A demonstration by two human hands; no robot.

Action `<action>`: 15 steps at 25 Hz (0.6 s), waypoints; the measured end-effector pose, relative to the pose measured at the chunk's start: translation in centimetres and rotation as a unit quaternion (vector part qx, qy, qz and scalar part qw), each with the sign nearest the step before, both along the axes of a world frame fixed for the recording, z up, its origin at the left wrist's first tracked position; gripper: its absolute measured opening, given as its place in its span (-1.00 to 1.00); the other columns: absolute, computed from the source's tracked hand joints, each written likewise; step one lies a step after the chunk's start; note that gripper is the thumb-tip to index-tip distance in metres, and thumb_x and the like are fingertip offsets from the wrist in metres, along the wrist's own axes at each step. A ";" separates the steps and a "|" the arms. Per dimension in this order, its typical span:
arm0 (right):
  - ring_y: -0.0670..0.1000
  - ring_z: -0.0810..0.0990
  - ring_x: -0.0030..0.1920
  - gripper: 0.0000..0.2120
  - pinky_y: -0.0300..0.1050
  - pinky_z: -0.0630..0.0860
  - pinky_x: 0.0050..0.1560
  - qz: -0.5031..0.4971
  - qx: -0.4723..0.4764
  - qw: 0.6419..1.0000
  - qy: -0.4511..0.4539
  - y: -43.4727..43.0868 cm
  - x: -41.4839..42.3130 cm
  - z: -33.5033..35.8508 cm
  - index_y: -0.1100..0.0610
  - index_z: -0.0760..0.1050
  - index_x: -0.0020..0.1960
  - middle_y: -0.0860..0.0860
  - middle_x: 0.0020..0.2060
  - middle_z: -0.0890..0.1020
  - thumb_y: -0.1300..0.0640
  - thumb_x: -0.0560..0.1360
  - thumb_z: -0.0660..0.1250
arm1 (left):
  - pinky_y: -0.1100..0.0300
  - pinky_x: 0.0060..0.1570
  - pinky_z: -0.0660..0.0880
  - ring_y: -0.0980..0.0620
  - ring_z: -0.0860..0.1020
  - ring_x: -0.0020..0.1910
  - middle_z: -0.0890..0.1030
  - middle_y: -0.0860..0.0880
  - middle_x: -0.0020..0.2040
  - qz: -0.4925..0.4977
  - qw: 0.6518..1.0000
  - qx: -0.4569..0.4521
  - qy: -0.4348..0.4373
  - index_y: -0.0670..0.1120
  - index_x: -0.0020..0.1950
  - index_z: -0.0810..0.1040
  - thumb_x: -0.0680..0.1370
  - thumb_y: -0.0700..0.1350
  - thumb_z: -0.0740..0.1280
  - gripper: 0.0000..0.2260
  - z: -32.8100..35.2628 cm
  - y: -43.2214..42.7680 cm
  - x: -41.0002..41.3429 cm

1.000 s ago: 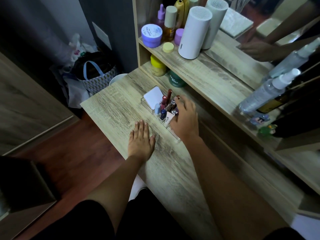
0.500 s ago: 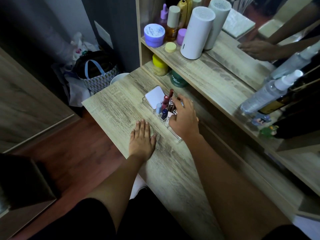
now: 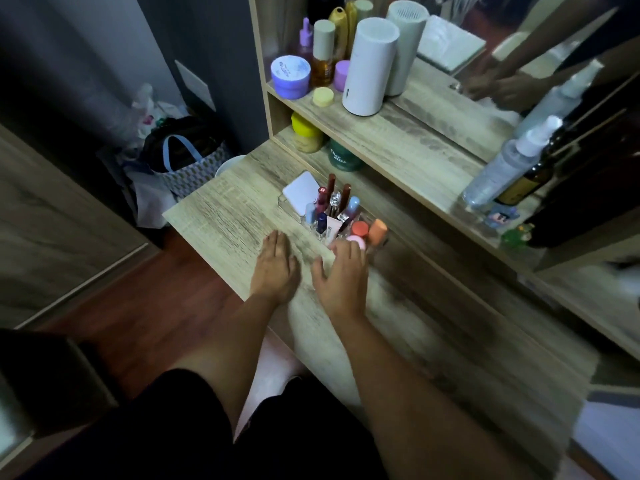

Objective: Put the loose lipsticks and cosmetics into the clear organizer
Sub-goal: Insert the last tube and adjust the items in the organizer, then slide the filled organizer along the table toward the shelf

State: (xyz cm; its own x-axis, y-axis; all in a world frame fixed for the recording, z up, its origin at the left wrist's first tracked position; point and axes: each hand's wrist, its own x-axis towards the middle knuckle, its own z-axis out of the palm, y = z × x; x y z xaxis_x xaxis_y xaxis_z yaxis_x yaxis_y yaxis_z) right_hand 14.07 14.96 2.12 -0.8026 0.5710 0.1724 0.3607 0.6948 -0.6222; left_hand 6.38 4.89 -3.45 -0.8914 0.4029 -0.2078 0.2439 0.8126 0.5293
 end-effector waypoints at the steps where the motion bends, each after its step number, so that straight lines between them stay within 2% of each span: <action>1: 0.21 0.49 0.07 -0.72 0.04 0.41 0.11 -0.040 -0.021 0.998 -0.037 -0.7 0.9 -0.7 0.20 0.47 0.03 0.17 0.01 0.56 0.09 0.38 0.37 | 0.06 0.53 -0.02 -0.12 -0.01 0.55 0.03 -0.22 0.56 0.003 1.000 0.013 -0.006 -0.24 0.51 0.00 0.62 -0.08 0.03 -0.49 0.4 -0.1 -0.6; 4: 0.18 0.41 0.24 -0.42 -0.01 0.34 0.25 -0.178 -0.057 0.971 -0.151 -1.3 1.8 -2.3 0.20 0.34 0.26 0.18 0.24 0.45 -0.03 0.34 0.42 | 0.03 0.53 0.04 -0.16 0.06 0.53 0.09 -0.26 0.54 0.005 0.999 0.036 -0.025 -0.28 0.50 0.01 0.62 -0.11 0.04 -0.50 1.4 0.0 -2.9; 7: 0.18 0.18 0.48 -0.04 -0.03 0.17 0.45 -0.219 -0.089 0.955 -0.176 -0.3 0.8 -2.9 0.29 -0.02 0.49 0.25 0.50 0.12 -0.07 0.35 0.45 | 0.00 0.47 0.16 -0.20 0.19 0.48 0.19 -0.28 0.51 0.017 0.997 0.059 -0.049 -0.28 0.48 0.07 0.62 -0.12 0.06 -0.53 2.3 0.4 -5.7; 9: 0.17 0.04 0.53 0.05 -0.03 0.09 0.50 -0.214 -0.103 0.954 -0.181 0.5 -0.2 -3.5 0.33 -0.16 0.49 0.27 0.53 -0.01 -0.09 0.36 0.44 | 0.04 0.43 0.17 -0.19 0.22 0.47 0.22 -0.26 0.50 0.030 0.994 0.078 -0.069 -0.27 0.48 0.09 0.62 -0.13 0.07 -0.54 2.5 0.8 -7.6; 12: 0.17 0.03 0.54 0.10 -0.04 0.09 0.50 -0.224 -0.111 0.950 -0.186 1.1 -1.2 -4.2 0.36 -0.19 0.48 0.29 0.52 0.00 -0.11 0.34 0.46 | 0.07 0.46 0.12 -0.15 0.19 0.50 0.18 -0.20 0.53 0.046 0.988 0.083 -0.123 -0.21 0.51 0.07 0.62 -0.11 0.09 -0.51 2.4 1.3 -9.9; 15: 0.16 0.07 0.53 0.10 -0.04 0.09 0.50 -0.231 -0.128 0.947 -0.182 1.3 -1.9 -4.7 0.37 -0.20 0.48 0.28 0.52 0.05 -0.10 0.34 0.46 | 0.01 0.34 0.29 -0.20 0.39 0.36 0.41 -0.24 0.39 0.023 0.988 0.089 -0.126 -0.20 0.40 0.30 0.54 -0.19 0.18 -0.58 2.2 1.7 -10.8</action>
